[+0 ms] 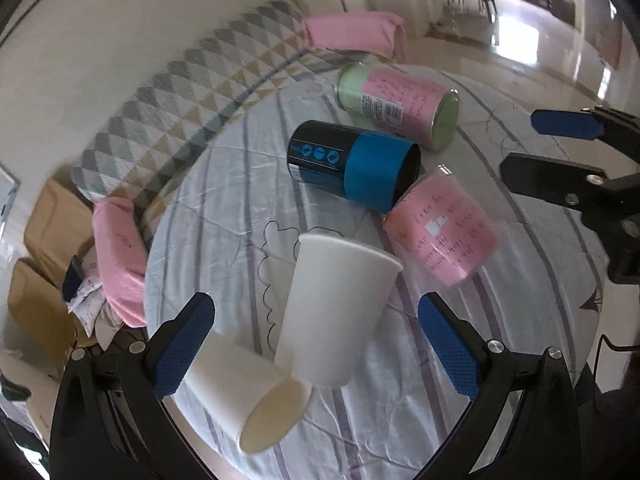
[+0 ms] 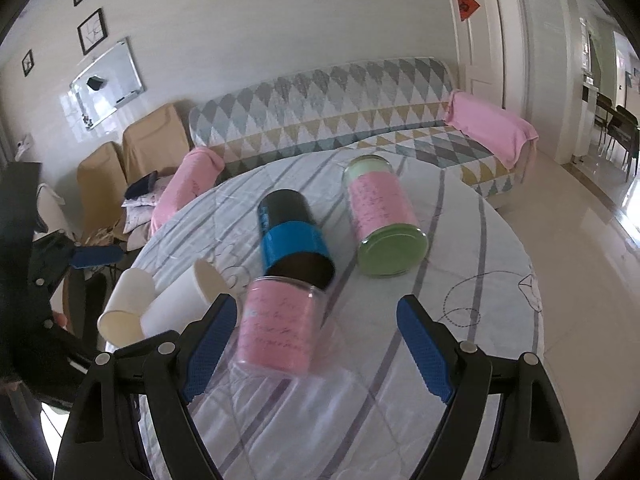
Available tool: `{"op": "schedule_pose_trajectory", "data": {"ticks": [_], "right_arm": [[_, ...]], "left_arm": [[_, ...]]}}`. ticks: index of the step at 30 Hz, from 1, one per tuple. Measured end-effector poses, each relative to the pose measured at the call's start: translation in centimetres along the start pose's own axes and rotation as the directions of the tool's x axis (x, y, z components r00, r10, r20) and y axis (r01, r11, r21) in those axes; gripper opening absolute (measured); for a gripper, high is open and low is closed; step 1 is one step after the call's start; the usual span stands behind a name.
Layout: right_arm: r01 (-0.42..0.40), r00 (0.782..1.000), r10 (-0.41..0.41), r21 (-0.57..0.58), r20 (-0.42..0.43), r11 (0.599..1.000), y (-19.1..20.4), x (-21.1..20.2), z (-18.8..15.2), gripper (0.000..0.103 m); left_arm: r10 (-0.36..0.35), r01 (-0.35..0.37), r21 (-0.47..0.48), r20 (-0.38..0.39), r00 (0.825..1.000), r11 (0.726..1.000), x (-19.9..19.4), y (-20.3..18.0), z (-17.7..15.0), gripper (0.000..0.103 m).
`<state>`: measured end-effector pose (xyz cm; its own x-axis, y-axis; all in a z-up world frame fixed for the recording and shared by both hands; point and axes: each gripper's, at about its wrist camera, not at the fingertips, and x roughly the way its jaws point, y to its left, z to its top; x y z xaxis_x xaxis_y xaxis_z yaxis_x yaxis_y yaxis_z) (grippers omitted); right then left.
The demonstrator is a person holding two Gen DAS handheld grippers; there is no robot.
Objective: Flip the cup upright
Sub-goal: 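Close the left gripper around the body of one white paper cup, then lift the white cup with the left gripper toward the right gripper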
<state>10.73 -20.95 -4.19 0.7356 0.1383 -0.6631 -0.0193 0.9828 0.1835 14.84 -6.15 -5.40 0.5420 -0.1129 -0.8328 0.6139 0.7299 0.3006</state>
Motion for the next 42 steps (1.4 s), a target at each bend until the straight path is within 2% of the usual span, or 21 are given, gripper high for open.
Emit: {"op": "schedule_pose_trajectory", "data": {"ticks": [6, 8, 11, 16, 23, 27, 30, 34, 37, 40, 42], "right_arm": [[0.002, 1.0, -0.002, 0.019, -0.012, 1.0, -0.9, 0.9, 0.0, 0.083], [0.002, 1.0, -0.002, 0.023, -0.016, 1.0, -1.1, 1.2, 0.0, 0.083], [0.003, 1.0, -0.002, 0.02, -0.028, 1.0, -1.2, 1.8, -0.1, 0.083], [0.001, 0.999, -0.001, 0.017, -0.049, 1.0, -1.4, 2.7, -0.3, 0.083], [-0.018, 0.998, 0.018, 0.015, -0.065, 1.0, -1.4, 3.5, -0.3, 0.083], [-0.019, 0.997, 0.02, 0.006, -0.07, 1.0, -1.1, 3.4, -0.3, 0.083], [-0.019, 0.997, 0.019, 0.0, -0.071, 1.0, -1.0, 3.1, -0.5, 0.083], [-0.019, 0.997, 0.019, 0.0, -0.071, 1.0, -1.2, 2.7, -0.7, 0.083], [-0.021, 0.997, 0.021, 0.001, -0.07, 1.0, -1.5, 2.3, -0.9, 0.083], [-0.025, 0.997, 0.025, 0.0, -0.074, 1.0, -1.8, 2.0, -1.2, 0.083], [-0.027, 0.996, 0.027, -0.005, -0.085, 1.0, -1.9, 2.0, -1.3, 0.083]], "left_arm": [[-0.071, 0.073, 0.016, -0.094, 0.993, 0.997, 2.8, 0.1, 0.7, 0.103], [-0.069, 0.072, 0.018, -0.115, 0.991, 0.997, 3.6, -0.2, 0.6, 0.102], [-0.06, 0.062, 0.014, -0.132, 0.989, 0.998, 4.3, -0.5, 0.5, 0.084], [-0.06, 0.059, -0.011, -0.113, 0.992, 0.998, 3.6, -0.7, 0.2, 0.071], [-0.03, 0.029, -0.017, -0.086, 0.996, 0.999, 2.9, -0.8, 0.0, 0.071], [-0.03, 0.026, -0.071, -0.057, 0.998, 0.997, 2.0, 0.1, 0.2, 0.07], [-0.074, 0.068, -0.144, -0.036, 0.997, 0.987, 1.1, 1.1, 0.3, 0.07], [-0.13, 0.122, -0.256, -0.016, 0.991, 0.959, -0.1, 1.8, 0.1, 0.07], [-0.16, 0.15, -0.306, -0.008, 0.987, 0.94, -1.0, 1.5, -0.3, 0.07], [-0.15, 0.137, -0.333, -0.012, 0.989, 0.933, -1.8, 0.7, -0.7, 0.07], [-0.169, 0.151, -0.371, -0.016, 0.986, 0.916, -2.4, 0.3, -1.1, 0.07]]}}
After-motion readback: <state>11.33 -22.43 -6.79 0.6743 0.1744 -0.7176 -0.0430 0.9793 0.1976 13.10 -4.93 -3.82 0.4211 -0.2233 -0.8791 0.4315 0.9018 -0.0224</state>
